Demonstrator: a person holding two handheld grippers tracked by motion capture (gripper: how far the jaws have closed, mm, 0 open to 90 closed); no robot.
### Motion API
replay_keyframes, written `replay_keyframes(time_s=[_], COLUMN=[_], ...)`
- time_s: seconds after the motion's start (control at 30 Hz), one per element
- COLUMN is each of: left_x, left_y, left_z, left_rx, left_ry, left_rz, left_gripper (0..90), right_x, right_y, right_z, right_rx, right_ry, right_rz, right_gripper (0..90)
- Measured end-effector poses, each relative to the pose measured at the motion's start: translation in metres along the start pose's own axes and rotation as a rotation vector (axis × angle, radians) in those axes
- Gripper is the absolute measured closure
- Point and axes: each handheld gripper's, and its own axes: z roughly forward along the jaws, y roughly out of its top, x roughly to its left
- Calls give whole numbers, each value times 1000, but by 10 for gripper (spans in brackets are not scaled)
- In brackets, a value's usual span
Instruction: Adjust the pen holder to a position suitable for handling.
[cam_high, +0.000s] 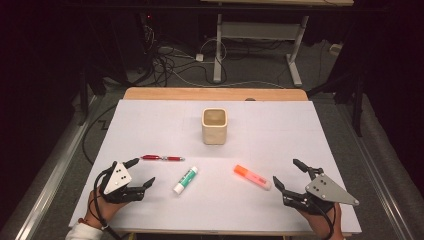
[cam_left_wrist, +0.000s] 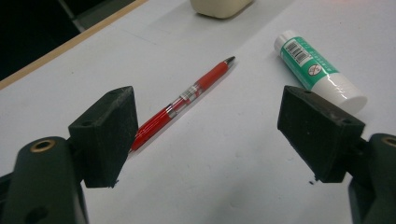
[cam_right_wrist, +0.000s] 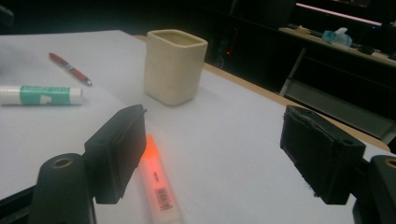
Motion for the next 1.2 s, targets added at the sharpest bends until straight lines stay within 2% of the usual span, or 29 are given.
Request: replay_keyframes(time_s=[0.07,0.2,0.4,0.43,0.6,0.87,1.03,1.2], left_x=[-1,-1,-1,-2,-2,-4,2,7], left_y=[0,-1,-3,-2,1,5,11,16], left_z=[2,1,1,1,0,5,8,12], left_rx=[30,40,65,68,72,119,139,171], left_ry=[-1,-9,-18,-15,-12,-20,-22,-38], left_rz=[10,10,31,38,41,68,69,97], left_gripper=[194,194,195,195,196,206,209,209], right_x=[0,-1,1,1,-3,-5,-9,-10], right_y=[-1,-2,-1,-1,-4,-6,-9,-12], right_z=[1,1,4,6,4,5,6,7], right_rx=[6,4,17,20,31,59,81,95], right_ry=[15,27,42,41,29,10,-5,-6], right_rz=[1,4,-10,-25,-16,-32,-20,-11], right_gripper=[230,232,237,238,249,265,273,274])
